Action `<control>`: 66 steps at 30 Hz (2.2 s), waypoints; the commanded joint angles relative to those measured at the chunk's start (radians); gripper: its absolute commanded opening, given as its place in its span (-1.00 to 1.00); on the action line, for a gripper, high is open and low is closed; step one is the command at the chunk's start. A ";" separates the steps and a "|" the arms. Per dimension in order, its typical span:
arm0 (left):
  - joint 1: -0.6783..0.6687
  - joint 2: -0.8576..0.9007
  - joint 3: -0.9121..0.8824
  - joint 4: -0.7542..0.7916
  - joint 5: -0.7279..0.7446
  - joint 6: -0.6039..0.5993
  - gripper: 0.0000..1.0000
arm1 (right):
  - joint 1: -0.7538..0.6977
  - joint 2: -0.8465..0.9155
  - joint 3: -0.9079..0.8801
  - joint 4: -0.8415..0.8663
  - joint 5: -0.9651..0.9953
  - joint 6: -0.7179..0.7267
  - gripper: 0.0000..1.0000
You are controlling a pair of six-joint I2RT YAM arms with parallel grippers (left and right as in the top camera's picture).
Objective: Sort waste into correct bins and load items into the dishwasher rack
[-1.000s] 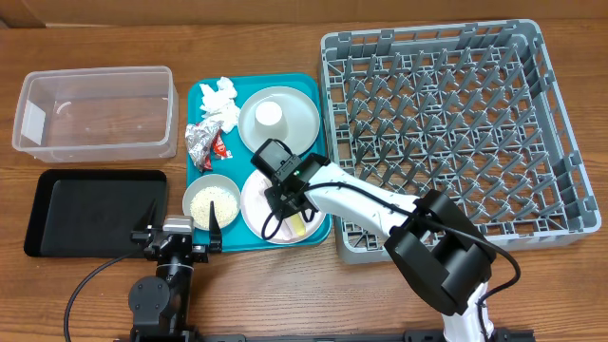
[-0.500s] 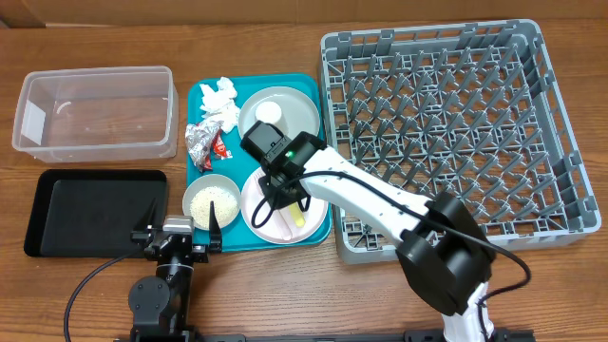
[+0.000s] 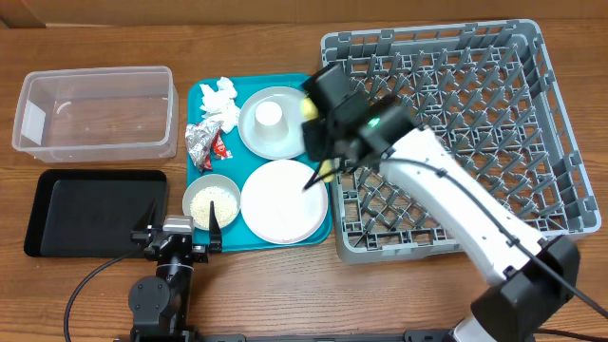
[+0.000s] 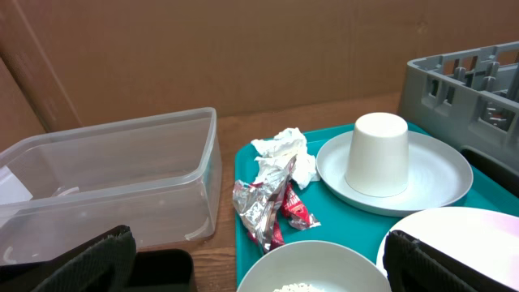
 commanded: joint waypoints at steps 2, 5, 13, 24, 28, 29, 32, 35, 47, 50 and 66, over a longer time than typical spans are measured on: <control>0.008 -0.003 -0.003 -0.001 -0.004 -0.017 1.00 | -0.064 0.027 -0.014 0.006 0.009 -0.035 -0.60; 0.008 -0.003 -0.003 -0.001 -0.004 -0.017 1.00 | -0.107 0.034 -0.048 0.016 0.009 -0.035 -0.58; 0.008 -0.003 -0.003 -0.001 -0.004 -0.017 1.00 | -0.127 0.043 -0.163 0.064 -0.036 -0.134 -0.52; 0.008 -0.003 -0.003 -0.001 -0.004 -0.017 1.00 | 0.012 -0.039 -0.117 0.045 -0.239 -0.178 -0.32; 0.008 -0.003 -0.003 -0.001 -0.004 -0.017 1.00 | 0.127 -0.010 -0.120 0.053 -0.234 -0.178 -0.22; 0.008 -0.003 -0.003 -0.001 -0.004 -0.017 1.00 | 0.166 0.017 -0.120 0.064 -0.214 -0.163 -0.18; 0.008 -0.003 -0.003 -0.001 -0.004 -0.017 1.00 | 0.217 0.083 -0.120 0.099 -0.156 -0.121 0.04; 0.008 -0.003 -0.003 -0.001 -0.004 -0.017 1.00 | 0.238 0.150 -0.120 0.139 -0.153 -0.108 0.05; 0.008 -0.003 -0.003 -0.001 -0.004 -0.017 1.00 | 0.237 0.341 -0.120 0.214 -0.114 -0.101 0.02; 0.008 -0.003 -0.003 -0.001 -0.004 -0.017 1.00 | 0.237 0.366 -0.120 0.219 -0.114 -0.094 -0.15; 0.008 -0.003 -0.003 -0.001 -0.004 -0.017 1.00 | 0.229 0.348 -0.047 0.111 -0.013 -0.075 -0.67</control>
